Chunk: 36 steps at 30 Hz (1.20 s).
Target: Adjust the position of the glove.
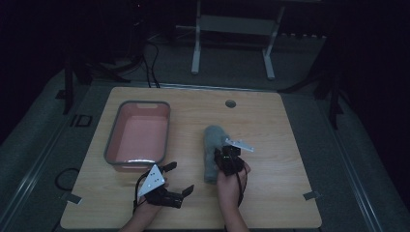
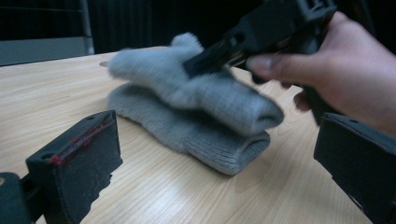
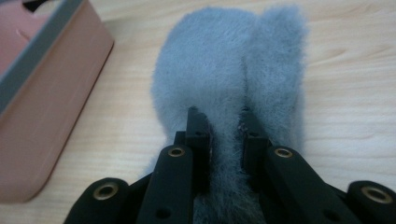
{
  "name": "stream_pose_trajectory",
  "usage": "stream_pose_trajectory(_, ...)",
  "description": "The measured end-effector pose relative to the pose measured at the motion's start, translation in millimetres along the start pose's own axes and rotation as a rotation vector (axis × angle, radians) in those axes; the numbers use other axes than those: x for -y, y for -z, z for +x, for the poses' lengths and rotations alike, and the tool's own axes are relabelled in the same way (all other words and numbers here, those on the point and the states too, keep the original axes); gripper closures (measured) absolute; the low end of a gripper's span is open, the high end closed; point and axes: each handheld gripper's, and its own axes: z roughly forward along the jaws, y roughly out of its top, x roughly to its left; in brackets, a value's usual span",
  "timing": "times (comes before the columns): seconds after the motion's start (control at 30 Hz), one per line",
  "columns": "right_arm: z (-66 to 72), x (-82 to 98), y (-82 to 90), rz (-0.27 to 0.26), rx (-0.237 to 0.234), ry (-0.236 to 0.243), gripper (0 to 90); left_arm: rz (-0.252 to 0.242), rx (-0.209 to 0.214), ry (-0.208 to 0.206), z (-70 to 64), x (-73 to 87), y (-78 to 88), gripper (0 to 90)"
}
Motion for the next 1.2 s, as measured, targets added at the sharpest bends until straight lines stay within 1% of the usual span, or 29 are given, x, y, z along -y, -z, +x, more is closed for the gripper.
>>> stream_pose_trajectory(0.1, 1.2, 8.4, -9.8, 0.026, 0.002, 0.001, 78.0, -0.002, 0.015, 0.001, -0.5, -1.1, -2.7, 0.9)
stream_pose_trajectory(0.13, -0.4, 11.3, -13.2, 0.028, 0.015, -0.006, 77.9, 0.000, 0.021, 0.000, -0.7, -1.1, -3.3, 0.9)
stream_pose_trajectory(0.17, -3.5, 13.8, -16.7, 0.041, 0.003, -0.034, 77.7, 0.000, 0.021, 0.000, -0.7, -1.1, -3.3, 0.9)
stream_pose_trajectory(0.23, -5.4, 16.0, -17.2, 0.036, -0.004, -0.050, 77.4, 0.001, 0.025, -0.001, -1.1, -1.0, -5.3, 0.9)
stream_pose_trajectory(0.33, -5.3, 16.5, -18.7, 0.034, -0.015, -0.036, 73.5, 0.007, 0.023, -0.004, -1.4, -0.6, -7.0, 0.9)
stream_pose_trajectory(0.4, -6.4, 15.9, -17.0, 0.026, -0.040, -0.038, 67.9, 0.009, 0.023, -0.007, -1.9, -0.5, -7.1, 0.9)
stream_pose_trajectory(0.47, -7.6, 14.4, -13.9, 0.008, -0.046, -0.018, 62.9, 0.016, 0.025, -0.025, -2.5, -0.5, -6.6, 0.9)
stream_pose_trajectory(0.5, -8.9, 12.9, -12.3, 0.006, -0.052, -0.002, 60.5, 0.018, 0.025, -0.026, -2.3, -0.4, -6.6, 0.9)
stream_pose_trajectory(0.53, -10.2, 11.2, -10.9, 0.008, -0.061, 0.004, 57.2, 0.013, 0.033, -0.014, -1.6, -0.4, -6.6, 0.9)
stream_pose_trajectory(0.57, -11.0, 9.3, -9.6, 0.009, -0.065, 0.023, 52.2, 0.007, 0.047, 0.005, -0.4, -0.4, -6.3, 0.9)
stream_pose_trajectory(0.6, -11.3, 7.4, -8.4, 0.012, -0.069, 0.046, 51.5, 0.004, 0.052, 0.015, 0.3, -0.5, -6.0, 0.9)
stream_pose_trajectory(0.67, -12.0, 3.5, -4.8, 0.004, -0.070, 0.092, 47.5, 0.011, 0.044, 0.002, 0.6, -0.2, -5.6, 0.9)
stream_pose_trajectory(0.7, -12.3, 0.6, -4.2, 0.013, -0.080, 0.122, 46.9, 0.012, 0.039, -0.003, 0.3, 0.1, -5.4, 0.9)
stream_pose_trajectory(0.73, -13.3, -2.7, -3.0, 0.022, -0.078, 0.138, 46.9, 0.015, 0.034, -0.005, 0.3, 0.4, -5.3, 0.9)
stream_pose_trajectory(0.77, -15.3, -6.5, -2.1, 0.028, -0.104, 0.132, 45.8, 0.015, 0.027, -0.005, 0.2, 0.6, -5.3, 0.9)
stream_pose_trajectory(0.8, -17.6, -10.4, -2.0, 0.033, -0.125, 0.144, 42.5, 0.015, 0.018, -0.006, 0.1, 0.9, -5.3, 0.9)
stream_pose_trajectory(0.83, -19.6, -14.1, -1.6, 0.029, -0.115, 0.168, 40.7, 0.017, 0.012, -0.009, 0.1, 1.2, -5.4, 0.9)
stream_pose_trajectory(0.87, -22.1, -18.1, -1.5, 0.024, -0.123, 0.188, 38.0, 0.018, 0.004, -0.012, 0.2, 1.8, -5.4, 0.9)
stream_pose_trajectory(0.9, -25.3, -23.1, -1.8, 0.017, -0.132, 0.218, 35.5, 0.020, -0.001, -0.014, 0.3, 2.2, -5.5, 0.9)
stream_pose_trajectory(0.93, -26.9, -26.0, -1.9, 0.011, -0.120, 0.232, 35.6, 0.022, -0.009, -0.018, 0.5, 2.8, -5.6, 0.9)
stream_pose_trajectory(0.97, -29.7, -30.4, -2.3, 0.010, -0.118, 0.242, 35.5, 0.026, -0.018, -0.022, 1.0, 3.5, -5.6, 0.9)
stream_pose_trajectory(1.0, -29.7, -30.4, -2.3, 0.010, -0.118, 0.242, 35.5, 0.026, -0.018, -0.022, 1.0, 3.5, -5.6, 0.9)
stream_pose_trajectory(1.03, -35.0, -39.6, -0.9, -0.004, -0.136, 0.210, 35.3, 0.027, -0.026, -0.018, 1.2, 3.9, -5.6, 0.9)
stream_pose_trajectory(1.07, -35.6, -42.8, -1.5, 0.003, -0.143, 0.217, 31.6, 0.028, -0.040, -0.017, 1.9, 4.0, -5.9, 0.9)
stream_pose_trajectory(1.1, -35.6, -42.8, -1.5, 0.003, -0.143, 0.217, 31.6, 0.028, -0.040, -0.017, 1.9, 4.0, -5.9, 0.9)
stream_pose_trajectory(1.13, -36.3, -46.4, -5.6, 0.035, -0.149, 0.255, 22.2, 0.034, -0.051, -0.019, 2.2, 4.1, -6.1, 0.9)
stream_pose_trajectory(1.17, -37.2, -47.1, -8.3, 0.068, -0.167, 0.281, 16.7, 0.043, -0.061, -0.010, 2.2, 4.2, -6.3, 0.9)
stream_pose_trajectory(1.2, -37.4, -46.9, -9.9, 0.084, -0.169, 0.298, 13.5, 0.047, -0.062, -0.005, 2.2, 4.2, -6.7, 0.9)
